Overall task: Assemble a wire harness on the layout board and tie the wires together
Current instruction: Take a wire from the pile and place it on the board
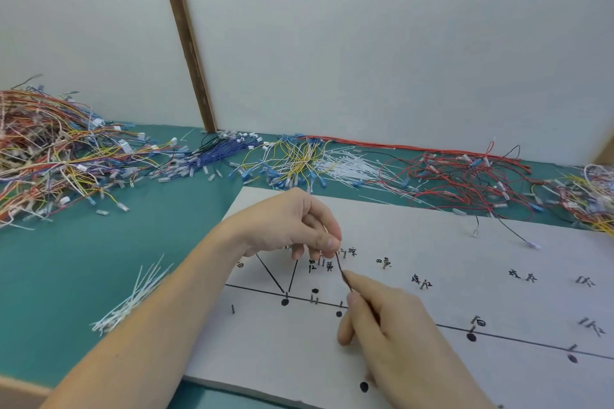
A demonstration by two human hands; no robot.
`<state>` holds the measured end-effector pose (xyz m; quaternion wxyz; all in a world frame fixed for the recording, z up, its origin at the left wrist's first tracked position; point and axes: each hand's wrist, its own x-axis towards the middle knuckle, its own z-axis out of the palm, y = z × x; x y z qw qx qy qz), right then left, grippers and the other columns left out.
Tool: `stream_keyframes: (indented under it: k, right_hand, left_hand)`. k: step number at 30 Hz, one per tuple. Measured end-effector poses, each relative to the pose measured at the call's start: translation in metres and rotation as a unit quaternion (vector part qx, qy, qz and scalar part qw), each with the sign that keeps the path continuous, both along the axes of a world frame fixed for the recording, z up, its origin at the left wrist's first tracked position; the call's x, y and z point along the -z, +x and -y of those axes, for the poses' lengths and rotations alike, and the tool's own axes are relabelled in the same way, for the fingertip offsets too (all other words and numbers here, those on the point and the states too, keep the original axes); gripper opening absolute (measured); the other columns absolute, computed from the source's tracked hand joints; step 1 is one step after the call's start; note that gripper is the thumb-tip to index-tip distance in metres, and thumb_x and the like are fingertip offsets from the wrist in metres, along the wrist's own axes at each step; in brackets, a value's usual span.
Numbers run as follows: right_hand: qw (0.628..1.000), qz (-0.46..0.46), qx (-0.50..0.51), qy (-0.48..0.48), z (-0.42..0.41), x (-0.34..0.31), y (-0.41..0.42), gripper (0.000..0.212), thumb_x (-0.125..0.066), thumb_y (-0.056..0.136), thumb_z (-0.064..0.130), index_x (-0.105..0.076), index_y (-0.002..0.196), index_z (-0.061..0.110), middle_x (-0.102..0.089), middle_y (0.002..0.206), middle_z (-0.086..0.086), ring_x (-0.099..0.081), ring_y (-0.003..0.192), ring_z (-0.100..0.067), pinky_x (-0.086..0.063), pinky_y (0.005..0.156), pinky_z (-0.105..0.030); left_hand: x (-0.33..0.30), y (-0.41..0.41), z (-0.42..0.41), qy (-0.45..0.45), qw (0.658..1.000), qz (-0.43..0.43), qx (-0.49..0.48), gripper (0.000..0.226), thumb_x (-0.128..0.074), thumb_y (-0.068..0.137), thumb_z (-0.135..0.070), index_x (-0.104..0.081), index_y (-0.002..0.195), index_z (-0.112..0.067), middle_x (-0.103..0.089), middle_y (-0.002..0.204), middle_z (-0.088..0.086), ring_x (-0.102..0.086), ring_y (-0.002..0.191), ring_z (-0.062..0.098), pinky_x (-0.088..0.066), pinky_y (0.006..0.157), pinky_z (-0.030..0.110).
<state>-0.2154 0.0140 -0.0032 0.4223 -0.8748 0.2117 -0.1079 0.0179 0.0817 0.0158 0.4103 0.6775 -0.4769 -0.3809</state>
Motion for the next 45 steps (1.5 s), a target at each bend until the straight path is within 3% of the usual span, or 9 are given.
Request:
stream_keyframes:
  k: [6, 10, 16, 18, 21, 26, 35, 38, 45]
  right_hand:
    - [0.993, -0.017, 0.017, -0.12, -0.012, -0.001, -0.001, 0.032, -0.04, 0.105, 0.036, -0.052, 0.134, 0.029, -0.072, 0.093, 0.002, -0.062, 0.089, -0.018, -0.052, 0.085, -0.03]
    - [0.979, -0.061, 0.007, -0.196, -0.017, -0.006, 0.002, 0.037, -0.033, 0.106, 0.041, -0.045, 0.141, 0.042, -0.057, 0.093, 0.01, -0.053, 0.105, -0.013, -0.045, 0.089, -0.027]
    - [0.973, -0.078, 0.001, -0.216, -0.02, 0.007, 0.008, 0.041, -0.031, 0.106, 0.036, -0.041, 0.145, 0.032, -0.062, 0.113, 0.004, -0.052, 0.11, -0.015, -0.046, 0.086, -0.029]
    - [0.966, -0.051, -0.005, -0.255, -0.024, 0.009, 0.008, 0.042, -0.038, 0.105, 0.032, -0.047, 0.144, 0.042, -0.065, 0.106, 0.009, -0.053, 0.101, -0.013, -0.044, 0.075, -0.031]
    - [0.945, 0.004, -0.006, -0.326, -0.027, 0.014, 0.004, 0.033, -0.074, 0.066, 0.03, -0.083, 0.097, 0.03, -0.056, 0.054, 0.014, -0.056, 0.055, -0.013, -0.029, 0.043, -0.021]
    - [0.936, 0.015, -0.014, -0.351, -0.025, 0.023, -0.006, 0.058, -0.102, 0.029, 0.025, -0.086, 0.085, 0.022, -0.049, 0.046, 0.009, -0.054, 0.044, -0.015, -0.033, 0.034, -0.017]
    - [0.942, 0.058, 0.004, -0.33, -0.032, 0.024, -0.017, 0.06, -0.097, 0.021, 0.007, -0.085, 0.078, 0.021, -0.052, 0.053, 0.003, -0.052, 0.042, -0.017, -0.031, 0.029, -0.012]
    - [0.927, 0.123, 0.033, -0.354, -0.037, 0.033, -0.017, 0.029, -0.076, 0.05, 0.004, -0.084, 0.073, 0.02, -0.05, 0.052, 0.002, -0.05, 0.041, -0.018, -0.033, 0.031, -0.012]
    - [0.939, 0.146, -0.008, -0.313, -0.033, 0.029, -0.014, 0.016, -0.084, 0.049, 0.034, -0.075, 0.062, 0.038, -0.059, 0.063, 0.016, -0.057, 0.05, -0.009, -0.042, 0.036, -0.014]
  left_hand:
    - [0.002, 0.001, -0.009, 0.015, 0.999, 0.038, -0.004, 0.008, -0.075, 0.094, -0.015, -0.079, 0.1, -0.017, -0.075, 0.076, 0.002, -0.061, 0.058, 0.008, -0.048, 0.047, 0.021]
    - [0.002, 0.001, -0.007, 0.02, 0.996, 0.081, -0.036, 0.01, -0.076, 0.093, -0.019, -0.08, 0.101, -0.024, -0.072, 0.073, 0.005, -0.054, 0.054, 0.013, -0.047, 0.047, 0.023]
    - [0.005, -0.004, -0.005, 0.046, 0.991, 0.114, -0.054, 0.015, -0.08, 0.088, -0.014, -0.076, 0.099, -0.023, -0.078, 0.083, 0.004, -0.054, 0.049, 0.016, -0.048, 0.045, 0.025]
    - [0.006, -0.005, -0.004, 0.044, 0.989, 0.126, -0.067, 0.013, -0.081, 0.086, -0.011, -0.077, 0.094, -0.021, -0.078, 0.083, 0.003, -0.056, 0.048, 0.017, -0.048, 0.045, 0.025]
    - [0.005, -0.006, -0.004, 0.049, 0.981, 0.178, -0.066, 0.012, -0.081, 0.085, -0.012, -0.08, 0.084, -0.023, -0.078, 0.076, -0.002, -0.058, 0.043, 0.016, -0.049, 0.047, 0.023]
    - [0.004, -0.01, -0.003, 0.045, 0.978, 0.194, -0.058, 0.013, -0.079, 0.087, -0.012, -0.082, 0.086, -0.025, -0.077, 0.072, -0.007, -0.056, 0.041, 0.012, -0.051, 0.047, 0.025]
    - [0.005, -0.012, -0.003, 0.053, 0.974, 0.215, -0.057, 0.017, -0.075, 0.091, -0.012, -0.082, 0.09, -0.028, -0.075, 0.072, -0.013, -0.054, 0.039, 0.007, -0.051, 0.048, 0.021]
    - [0.006, -0.013, -0.003, 0.04, 0.977, 0.199, -0.059, 0.015, -0.076, 0.09, -0.01, -0.082, 0.09, -0.024, -0.075, 0.072, -0.014, -0.053, 0.041, 0.003, -0.049, 0.043, 0.021]
    - [0.01, -0.014, 0.001, 0.035, 0.976, 0.201, -0.07, 0.011, -0.079, 0.087, -0.014, -0.082, 0.087, -0.025, -0.076, 0.071, -0.009, -0.054, 0.047, 0.001, -0.047, 0.041, 0.021]
